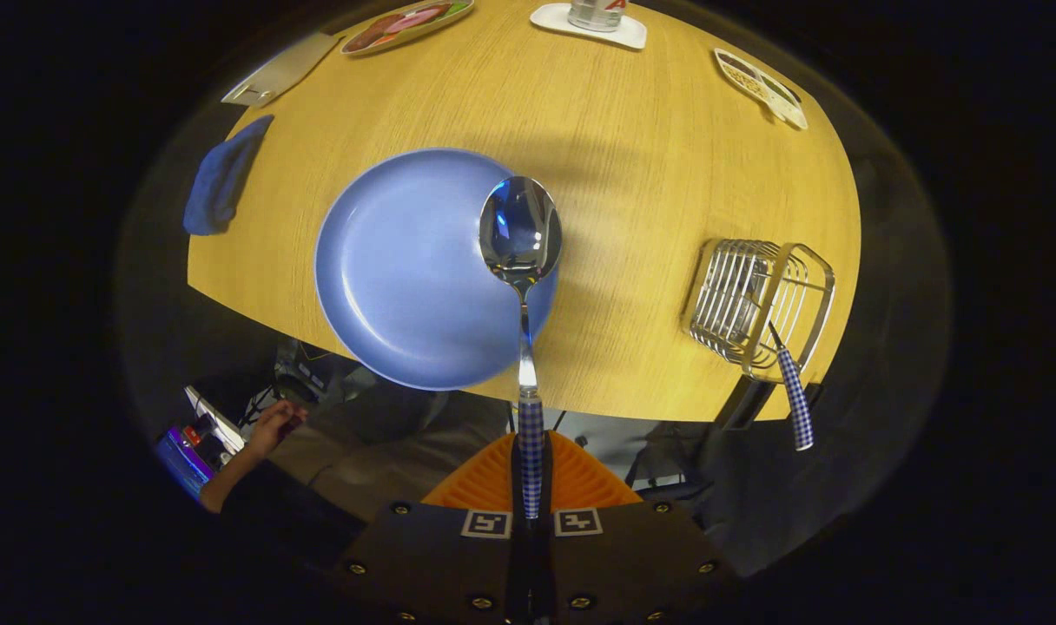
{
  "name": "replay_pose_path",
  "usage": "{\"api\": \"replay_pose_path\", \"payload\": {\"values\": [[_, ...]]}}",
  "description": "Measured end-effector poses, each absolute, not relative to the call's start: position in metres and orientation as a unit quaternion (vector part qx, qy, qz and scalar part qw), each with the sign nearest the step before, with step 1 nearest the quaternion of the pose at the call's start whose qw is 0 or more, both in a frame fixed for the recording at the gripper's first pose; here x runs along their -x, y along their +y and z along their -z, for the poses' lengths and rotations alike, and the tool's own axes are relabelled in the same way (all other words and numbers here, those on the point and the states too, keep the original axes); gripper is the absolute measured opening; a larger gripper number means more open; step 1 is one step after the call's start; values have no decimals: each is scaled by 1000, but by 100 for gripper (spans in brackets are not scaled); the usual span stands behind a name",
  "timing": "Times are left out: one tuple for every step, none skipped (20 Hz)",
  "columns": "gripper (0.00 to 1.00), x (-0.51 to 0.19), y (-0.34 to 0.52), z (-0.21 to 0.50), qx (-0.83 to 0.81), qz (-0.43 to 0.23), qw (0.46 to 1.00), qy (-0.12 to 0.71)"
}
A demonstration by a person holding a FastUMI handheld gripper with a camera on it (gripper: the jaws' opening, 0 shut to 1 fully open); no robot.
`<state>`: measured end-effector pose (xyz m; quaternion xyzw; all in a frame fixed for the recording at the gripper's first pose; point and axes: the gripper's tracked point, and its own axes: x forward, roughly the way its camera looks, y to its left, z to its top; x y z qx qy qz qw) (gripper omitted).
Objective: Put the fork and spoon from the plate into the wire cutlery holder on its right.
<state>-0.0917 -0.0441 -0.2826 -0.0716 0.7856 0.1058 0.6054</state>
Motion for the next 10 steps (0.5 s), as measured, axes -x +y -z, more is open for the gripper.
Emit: {"api": "replay_pose_path", "payload": {"values": [[3,92,-50,279,69,-104,605,786],[4,94,-57,275,66,-101,605,787],[4,96,-63,269,65,-100,603,789],[3,99,-70,263,67,-98,599,792],[4,101,-79,257,69,-97,597,793],[3,103,-87,252,71,-93,595,795],[3,103,-97,248,74,-89,593,797],[4,103,-105,245,75,-84,591,799],[4,103,-111,242,72,-80,591,800],[4,103,-117,239,67,-74,590,801]]}}
